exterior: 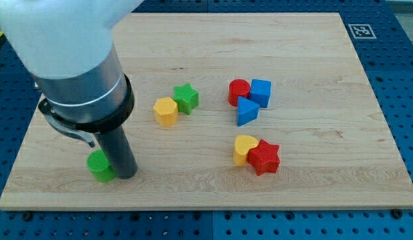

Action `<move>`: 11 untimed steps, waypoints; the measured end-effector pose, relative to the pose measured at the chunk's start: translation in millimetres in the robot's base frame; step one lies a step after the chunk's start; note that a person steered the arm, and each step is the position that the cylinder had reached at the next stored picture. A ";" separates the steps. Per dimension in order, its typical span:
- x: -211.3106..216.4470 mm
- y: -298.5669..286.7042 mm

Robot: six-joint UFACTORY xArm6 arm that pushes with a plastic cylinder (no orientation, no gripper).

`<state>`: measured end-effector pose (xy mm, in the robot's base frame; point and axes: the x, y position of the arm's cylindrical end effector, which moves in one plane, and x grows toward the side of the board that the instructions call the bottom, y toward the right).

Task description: Move arm away from green circle

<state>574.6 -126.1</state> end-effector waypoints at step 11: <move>-6.2 73.9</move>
